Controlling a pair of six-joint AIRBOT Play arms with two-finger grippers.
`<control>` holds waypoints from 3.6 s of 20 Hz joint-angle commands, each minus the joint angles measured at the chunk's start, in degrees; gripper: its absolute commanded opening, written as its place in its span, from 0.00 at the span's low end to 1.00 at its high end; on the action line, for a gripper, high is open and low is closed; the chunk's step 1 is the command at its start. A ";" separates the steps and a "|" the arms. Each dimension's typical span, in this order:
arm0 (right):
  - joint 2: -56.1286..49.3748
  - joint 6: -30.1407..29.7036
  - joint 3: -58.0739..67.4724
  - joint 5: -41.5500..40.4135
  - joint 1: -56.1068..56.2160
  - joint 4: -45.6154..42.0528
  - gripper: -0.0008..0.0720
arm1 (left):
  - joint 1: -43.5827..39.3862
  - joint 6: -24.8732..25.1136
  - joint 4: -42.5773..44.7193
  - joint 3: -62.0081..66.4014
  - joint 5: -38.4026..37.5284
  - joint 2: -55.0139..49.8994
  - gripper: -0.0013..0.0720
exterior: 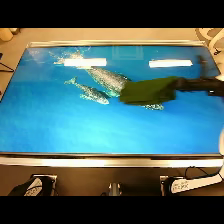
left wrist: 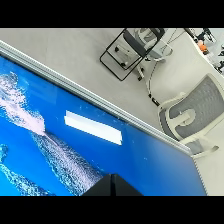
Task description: Fold the shirts.
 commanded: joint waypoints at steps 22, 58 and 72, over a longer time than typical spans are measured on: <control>18.25 12.48 -30.38 6.75 -40.74 -34.75 0.03 | -3.54 0.02 0.02 -0.02 -0.83 0.11 0.04; 7.65 7.41 7.41 23.93 20.11 -42.45 0.98 | -39.52 -22.86 68.87 6.38 -26.03 -22.86 0.96; 7.41 10.32 7.41 23.52 20.50 -42.73 0.95 | -39.12 -22.91 66.29 7.58 -16.81 -21.57 0.96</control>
